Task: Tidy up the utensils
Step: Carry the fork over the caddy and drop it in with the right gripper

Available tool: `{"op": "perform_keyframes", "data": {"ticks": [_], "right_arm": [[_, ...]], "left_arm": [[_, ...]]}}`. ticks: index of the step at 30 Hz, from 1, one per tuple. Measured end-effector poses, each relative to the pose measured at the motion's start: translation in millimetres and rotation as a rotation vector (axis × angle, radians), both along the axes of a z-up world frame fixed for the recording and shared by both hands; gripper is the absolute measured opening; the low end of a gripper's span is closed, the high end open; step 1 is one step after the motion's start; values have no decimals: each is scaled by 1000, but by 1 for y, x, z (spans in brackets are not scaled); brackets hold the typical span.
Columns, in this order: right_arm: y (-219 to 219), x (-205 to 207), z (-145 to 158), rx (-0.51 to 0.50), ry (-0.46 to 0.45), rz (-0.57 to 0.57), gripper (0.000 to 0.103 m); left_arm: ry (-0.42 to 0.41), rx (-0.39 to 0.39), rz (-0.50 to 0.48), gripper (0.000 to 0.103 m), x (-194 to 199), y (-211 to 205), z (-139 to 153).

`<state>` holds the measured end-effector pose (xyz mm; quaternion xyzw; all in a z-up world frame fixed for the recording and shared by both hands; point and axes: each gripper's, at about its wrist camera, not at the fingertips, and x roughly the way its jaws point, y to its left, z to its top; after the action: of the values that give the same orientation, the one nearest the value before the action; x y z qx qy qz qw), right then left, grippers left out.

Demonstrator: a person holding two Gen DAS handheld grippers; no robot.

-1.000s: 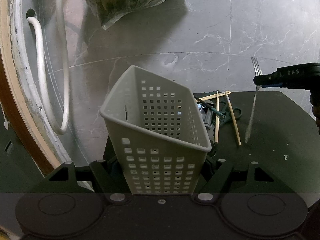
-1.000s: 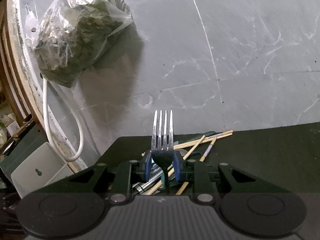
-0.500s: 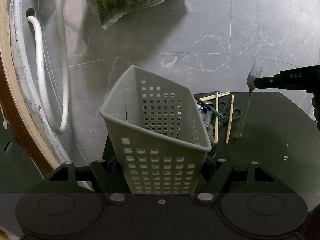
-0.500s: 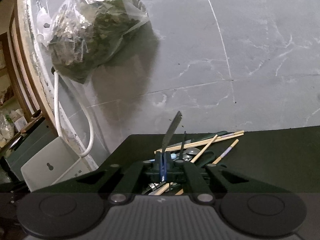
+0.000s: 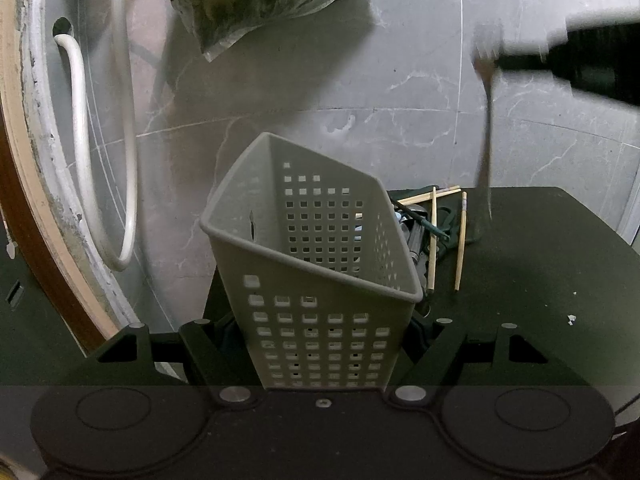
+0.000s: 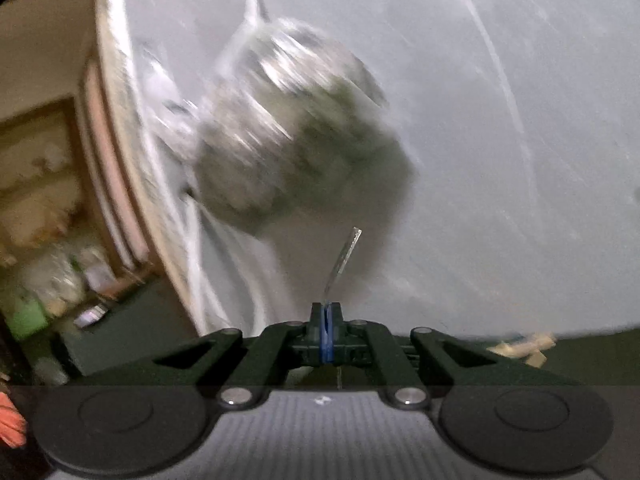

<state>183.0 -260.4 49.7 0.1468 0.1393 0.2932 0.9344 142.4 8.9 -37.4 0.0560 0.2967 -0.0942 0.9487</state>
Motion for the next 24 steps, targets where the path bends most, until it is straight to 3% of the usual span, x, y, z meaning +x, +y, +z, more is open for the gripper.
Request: {"op": "perform_keyframes", "data": {"ticks": [5,9,19,24], "right_arm": [[23,-5,44,90,-146,122,2],[51,-1,53,83,-186,211,2],[98,25,-11,21,-19,258,2],[99,20,-33,-34,12,260,2]], "left_arm": [[-5,-2,0,76,-1,1,0],[-11,-6,1,76,-2,1,-1],[-13,-3,0,76,-3,2,-1],[-14,-4,1,76,-3,2,-1]]}}
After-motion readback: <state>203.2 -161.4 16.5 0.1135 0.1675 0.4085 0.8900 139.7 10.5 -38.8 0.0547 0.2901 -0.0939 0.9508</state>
